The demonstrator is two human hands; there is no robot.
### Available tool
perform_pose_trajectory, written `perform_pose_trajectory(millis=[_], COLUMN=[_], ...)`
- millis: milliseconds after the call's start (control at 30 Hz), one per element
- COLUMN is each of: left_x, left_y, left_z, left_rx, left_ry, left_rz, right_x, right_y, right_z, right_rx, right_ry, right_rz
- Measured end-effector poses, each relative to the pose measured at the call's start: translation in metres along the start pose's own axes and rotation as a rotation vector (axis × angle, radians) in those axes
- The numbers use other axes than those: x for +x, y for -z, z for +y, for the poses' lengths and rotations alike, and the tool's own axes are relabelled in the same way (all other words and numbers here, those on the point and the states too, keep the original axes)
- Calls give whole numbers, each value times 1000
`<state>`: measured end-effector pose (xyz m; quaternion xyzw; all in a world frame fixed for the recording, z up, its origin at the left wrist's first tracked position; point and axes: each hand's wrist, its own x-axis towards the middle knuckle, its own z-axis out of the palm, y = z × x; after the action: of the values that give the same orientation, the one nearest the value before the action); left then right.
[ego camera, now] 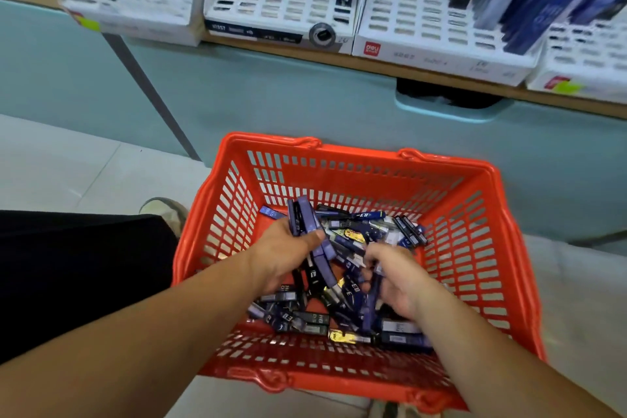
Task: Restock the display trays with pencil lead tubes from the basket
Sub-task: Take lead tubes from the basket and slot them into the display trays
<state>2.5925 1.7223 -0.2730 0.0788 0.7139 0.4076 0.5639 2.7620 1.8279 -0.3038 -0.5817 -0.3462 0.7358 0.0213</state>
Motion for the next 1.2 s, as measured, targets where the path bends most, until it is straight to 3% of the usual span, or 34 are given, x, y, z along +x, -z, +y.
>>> perform_pose_trajectory(millis=[300, 433, 667, 833, 967, 1100, 1200], left_x=[-1, -4, -25, -48, -69, -87, -96], left_y=[6, 7, 4, 0, 0, 0, 4], left_z=[20, 30, 52, 72, 81, 88, 94], left_rx=[-89, -143, -311, -368, -326, -325, -342], left_ry=[-63, -87, -127, -159, -211, -229, -238], left_rz=[-14, -5, 56, 35, -16, -31, -8], right_x=[-12, -20, -53, -80, -103, -124, -148], right_y=[-22, -39, -48, -31, -20, -20, -14], right_z=[-17, -37, -60, -71, -69, -63, -72], right_rx=[-167, -300, -448, -562, -780, -728, -826], right_ry=[70, 192, 216, 520, 522, 594, 644], right_rz=[58, 96, -66, 26, -172, -205, -171])
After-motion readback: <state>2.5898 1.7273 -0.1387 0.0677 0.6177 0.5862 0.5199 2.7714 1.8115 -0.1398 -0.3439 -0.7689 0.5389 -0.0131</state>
